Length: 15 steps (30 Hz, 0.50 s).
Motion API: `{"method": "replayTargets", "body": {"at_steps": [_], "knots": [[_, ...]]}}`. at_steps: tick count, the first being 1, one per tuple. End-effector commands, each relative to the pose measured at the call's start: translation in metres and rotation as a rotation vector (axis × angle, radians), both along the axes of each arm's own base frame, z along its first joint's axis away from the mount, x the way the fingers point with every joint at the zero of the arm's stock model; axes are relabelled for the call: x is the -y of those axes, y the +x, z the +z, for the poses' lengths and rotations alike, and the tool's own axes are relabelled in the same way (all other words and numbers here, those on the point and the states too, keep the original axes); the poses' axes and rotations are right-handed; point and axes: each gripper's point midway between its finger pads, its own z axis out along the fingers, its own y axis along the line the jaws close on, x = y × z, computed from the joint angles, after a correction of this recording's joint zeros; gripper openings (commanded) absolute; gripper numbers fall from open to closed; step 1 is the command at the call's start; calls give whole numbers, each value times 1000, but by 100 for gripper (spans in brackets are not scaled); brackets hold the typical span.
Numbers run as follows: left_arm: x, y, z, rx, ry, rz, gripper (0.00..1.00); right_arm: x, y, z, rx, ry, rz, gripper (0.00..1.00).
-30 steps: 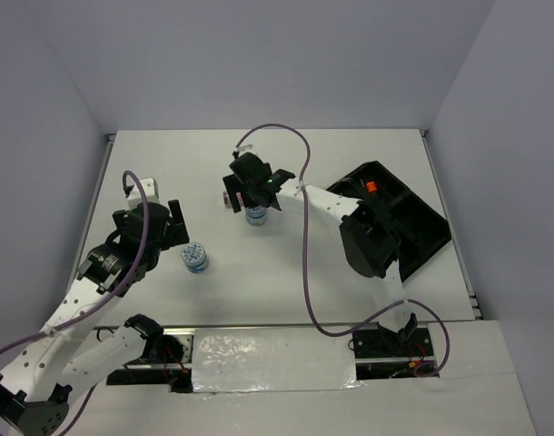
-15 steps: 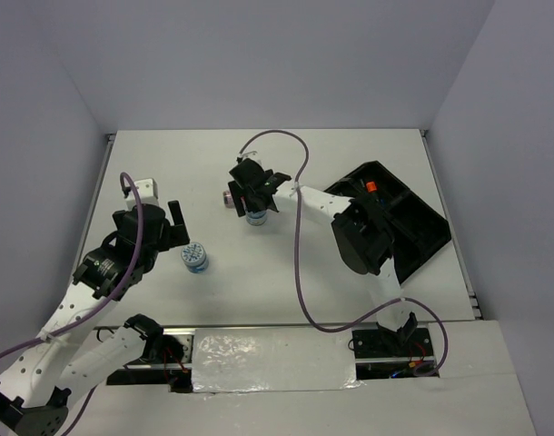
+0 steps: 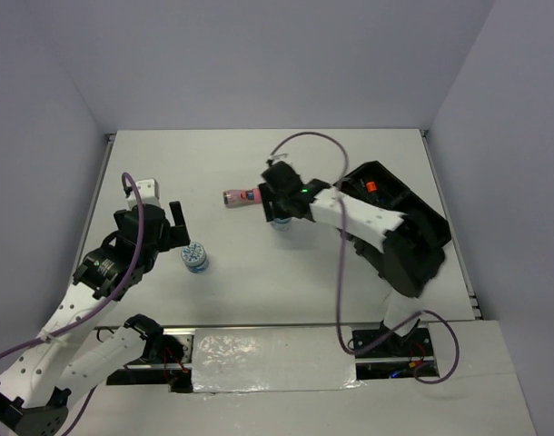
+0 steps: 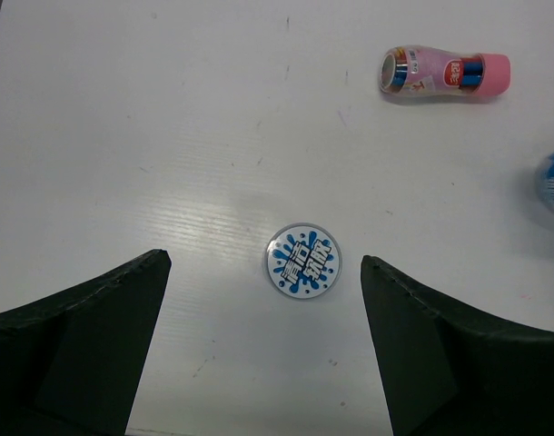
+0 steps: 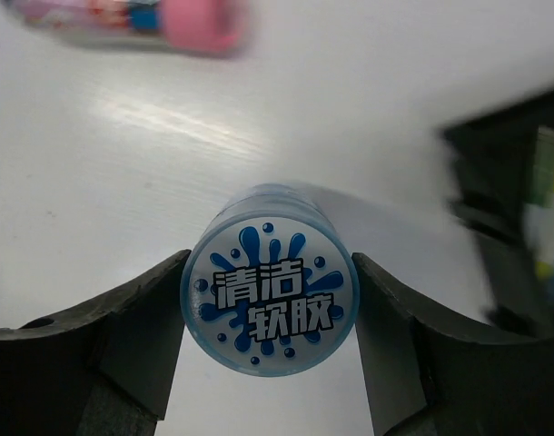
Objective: Sort the stationery into containers
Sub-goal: Pick up the stationery from the center of the board, then place the stationery in the storage box.
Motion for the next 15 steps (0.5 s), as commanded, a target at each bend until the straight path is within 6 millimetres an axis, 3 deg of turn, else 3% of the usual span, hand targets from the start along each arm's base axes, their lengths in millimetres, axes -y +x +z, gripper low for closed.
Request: {"method": "replayTargets", "body": {"at_steps": [1,3,4,5,7,8,10,11,15], "knots": [[1,4,10,49,-15,-8,99,112,23,96,217,101,-284,36],[1,3,11,53,-18,-11,99,168,16,103,232,90,-393,36],[1,3,11,54,-20,-12,99,196,9,90,207,60,-448,36],[2,3,12,56,-21,-16,99,235,9,89,208,46,-541,36],[2,3,11,52,-20,-19,99,273,-1,89,219,36,-620,36],[3,3,11,51,-21,-23,99,303,-3,90,230,28,-701,36],[5,4,10,49,-21,-34,99,328,-7,94,252,38,-768,36],[7,4,8,43,-22,-41,99,351,-7,98,280,49,-828,35],[9,5,6,33,-19,-57,99,382,-1,99,297,59,-905,35]]}}
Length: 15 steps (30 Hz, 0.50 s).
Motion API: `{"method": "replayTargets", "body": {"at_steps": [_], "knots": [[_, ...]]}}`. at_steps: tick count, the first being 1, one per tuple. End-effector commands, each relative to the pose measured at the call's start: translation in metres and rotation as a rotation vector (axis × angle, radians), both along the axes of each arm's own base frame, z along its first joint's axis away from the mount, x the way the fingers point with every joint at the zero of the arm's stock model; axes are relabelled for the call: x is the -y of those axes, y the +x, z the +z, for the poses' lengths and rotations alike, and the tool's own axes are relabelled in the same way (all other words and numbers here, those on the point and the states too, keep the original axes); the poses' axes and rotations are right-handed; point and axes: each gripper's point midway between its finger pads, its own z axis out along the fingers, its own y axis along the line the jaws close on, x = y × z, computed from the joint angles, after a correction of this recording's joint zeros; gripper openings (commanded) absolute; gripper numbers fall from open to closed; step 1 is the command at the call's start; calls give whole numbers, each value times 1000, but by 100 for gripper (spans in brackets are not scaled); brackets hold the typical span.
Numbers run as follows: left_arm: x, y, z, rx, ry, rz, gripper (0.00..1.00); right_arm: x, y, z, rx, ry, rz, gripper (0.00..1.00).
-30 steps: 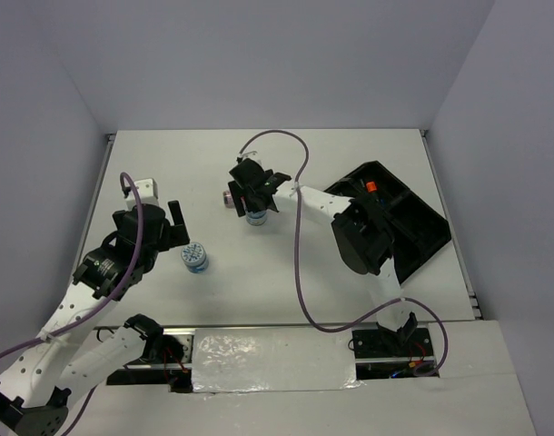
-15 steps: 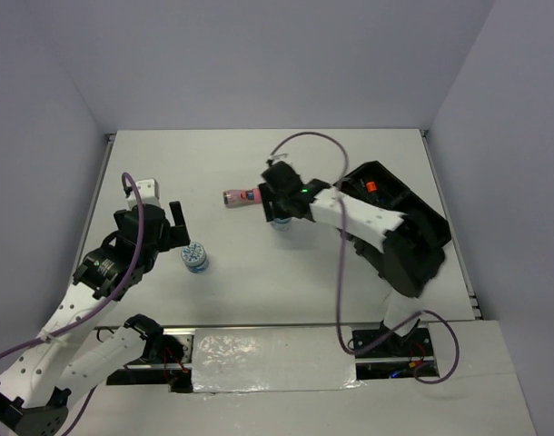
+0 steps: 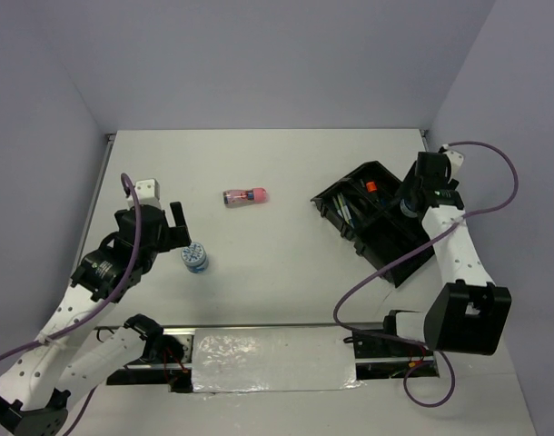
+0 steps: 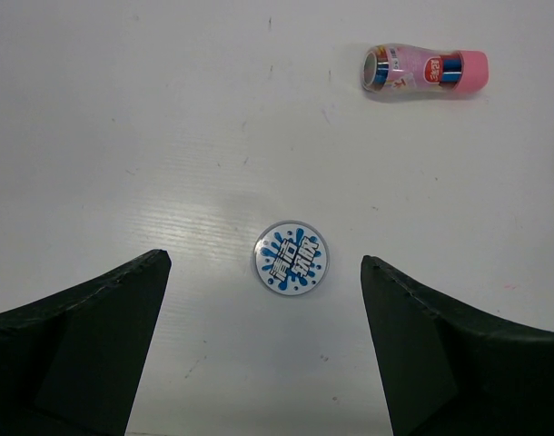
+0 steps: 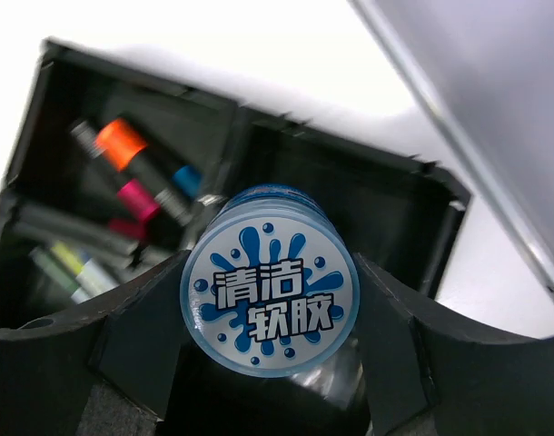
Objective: Sort the stationery into containers
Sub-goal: Place the stationery in the storage box.
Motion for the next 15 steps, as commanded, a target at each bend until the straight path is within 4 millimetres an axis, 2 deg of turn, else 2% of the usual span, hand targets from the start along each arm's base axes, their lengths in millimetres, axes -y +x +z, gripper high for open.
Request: {"method": "replayTargets", "body": {"at_steps": [1,7,9,15], "knots": [[5,6,3,24,0,-32,99,14,20,24,101,-6,-24,35],[7,7,2,19,1,-42,99,22,32,20,91,-10,-37,35],[6,7,2,20,2,-37,99,24,34,12,71,-13,-39,35],[7,7,1,17,0,-39,99,28,31,3,71,-4,-52,35]]}}
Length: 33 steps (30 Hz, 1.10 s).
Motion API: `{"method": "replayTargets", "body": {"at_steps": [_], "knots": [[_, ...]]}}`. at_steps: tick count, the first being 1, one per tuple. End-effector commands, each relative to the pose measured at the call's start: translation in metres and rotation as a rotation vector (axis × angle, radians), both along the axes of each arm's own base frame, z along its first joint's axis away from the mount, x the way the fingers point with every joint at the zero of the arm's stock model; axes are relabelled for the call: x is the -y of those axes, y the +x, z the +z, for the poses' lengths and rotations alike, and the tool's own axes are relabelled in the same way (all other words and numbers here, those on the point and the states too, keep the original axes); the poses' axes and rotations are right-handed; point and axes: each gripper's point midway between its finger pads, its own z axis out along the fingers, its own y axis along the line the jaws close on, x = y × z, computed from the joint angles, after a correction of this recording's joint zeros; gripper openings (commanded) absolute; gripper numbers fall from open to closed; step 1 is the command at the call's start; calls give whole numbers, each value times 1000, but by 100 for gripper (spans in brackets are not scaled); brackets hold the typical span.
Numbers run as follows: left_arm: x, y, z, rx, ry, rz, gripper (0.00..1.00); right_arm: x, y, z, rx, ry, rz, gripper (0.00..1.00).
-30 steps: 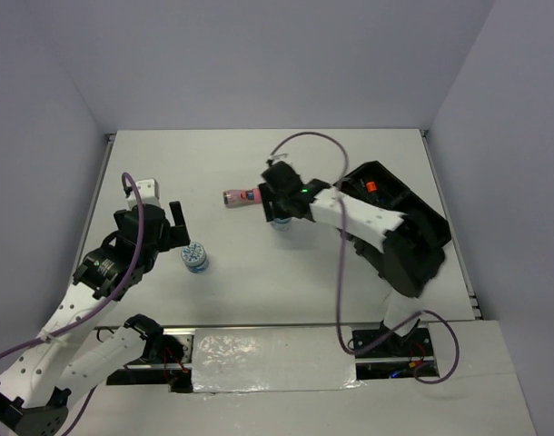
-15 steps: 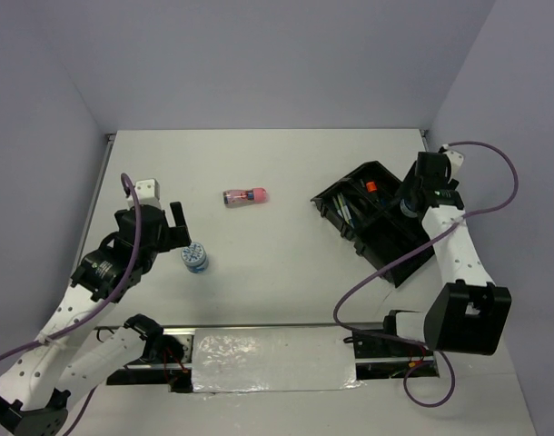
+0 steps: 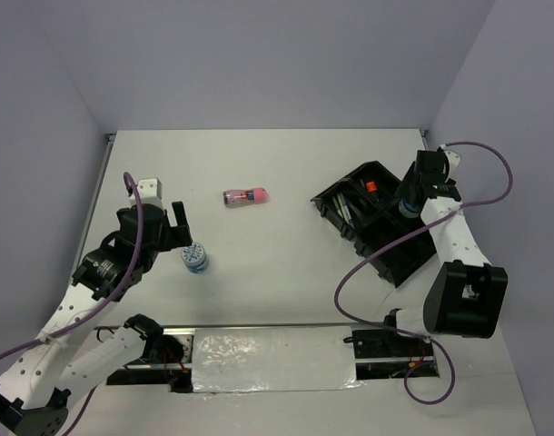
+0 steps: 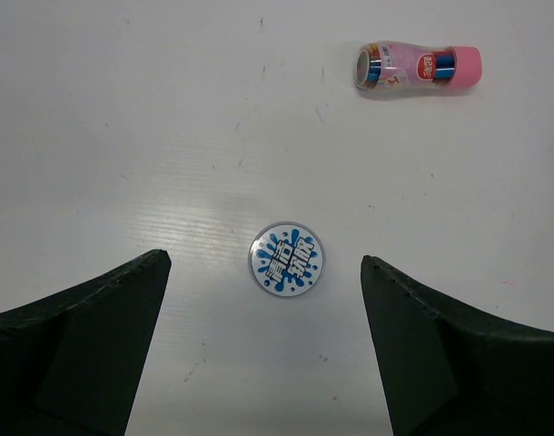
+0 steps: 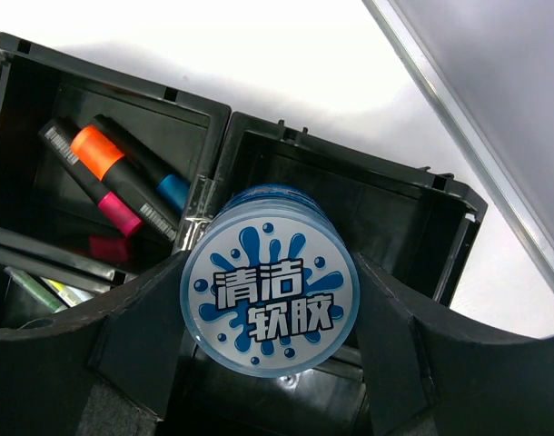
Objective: Sort the stationery into containers
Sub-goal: Place the stationery in the storage box, then pick up the stationery from the center of the board.
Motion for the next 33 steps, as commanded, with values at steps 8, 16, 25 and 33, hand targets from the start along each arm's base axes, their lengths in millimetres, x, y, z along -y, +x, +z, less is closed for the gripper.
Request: {"method": "replayTargets", "body": {"at_steps": [8,16,25,33], "knots": [[5,7,-5,-9,10,-15,99,13,15,27,140,-30,-14,37],[2,8,-8,-20,20,6,99,17,12,16,116,-34,-10,70],[-1,9,-9,-27,30,28,99,-2,18,25,139,19,78,100],[-72,-8,1,-11,90,457,99,-239,14,75,351,105,768,100]]}}
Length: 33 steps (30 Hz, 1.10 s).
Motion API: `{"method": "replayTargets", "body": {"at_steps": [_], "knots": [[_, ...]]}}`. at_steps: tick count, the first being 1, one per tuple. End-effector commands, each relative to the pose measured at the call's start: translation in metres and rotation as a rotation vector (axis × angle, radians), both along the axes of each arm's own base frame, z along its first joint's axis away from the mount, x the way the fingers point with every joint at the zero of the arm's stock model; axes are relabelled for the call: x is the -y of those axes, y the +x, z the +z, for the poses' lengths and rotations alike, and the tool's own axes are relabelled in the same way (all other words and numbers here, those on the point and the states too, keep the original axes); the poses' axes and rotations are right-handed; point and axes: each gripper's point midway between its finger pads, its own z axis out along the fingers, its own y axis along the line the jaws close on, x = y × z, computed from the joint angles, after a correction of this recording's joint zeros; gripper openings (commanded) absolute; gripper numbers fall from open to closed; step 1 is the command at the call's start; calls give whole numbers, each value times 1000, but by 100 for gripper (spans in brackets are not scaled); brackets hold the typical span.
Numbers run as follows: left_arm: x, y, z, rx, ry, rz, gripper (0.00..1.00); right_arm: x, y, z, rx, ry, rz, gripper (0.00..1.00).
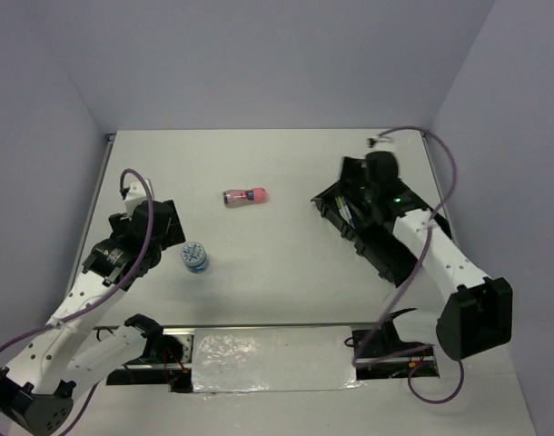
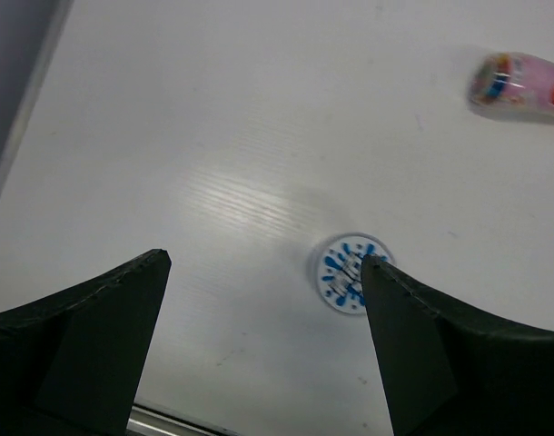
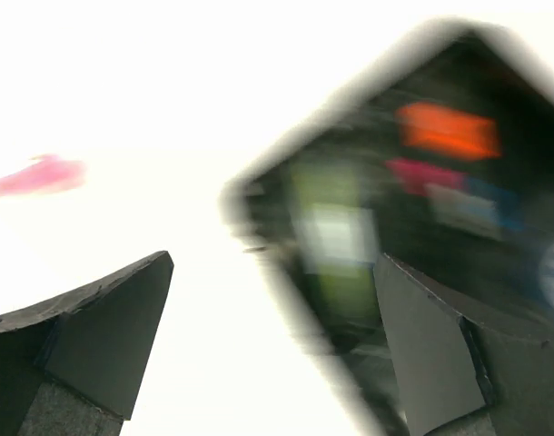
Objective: Sort the stationery into containers
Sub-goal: Pick up the stationery from the center of the board.
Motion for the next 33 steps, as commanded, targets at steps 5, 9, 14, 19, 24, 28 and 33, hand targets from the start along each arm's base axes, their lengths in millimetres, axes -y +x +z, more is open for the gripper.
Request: {"method": "replayTargets", "body": {"at_steps": [5,9,14,19,24,28,33], "knots": [[-81,-41,40,175,-15,488,99,-280,-61,29,190,79,752,100],[-100,-66,58,316,-69,575,99,-379,-87,-1,142,-9,902,100],[-99,-73,70,419,-126,516,99,-454,-95,-34,82,-73,962,100],[-93,-64,66,375,-108,486,99,-481,-107,-62,10,-80,1022,100],[-87,-56,61,328,-86,461,99,-485,-120,-88,-38,-89,1067,100],[-85,-54,61,332,-89,443,99,-486,-131,-103,-73,-102,1097,96],[-83,-52,61,330,-91,433,99,-489,-136,-108,-83,-89,1128,85]]}}
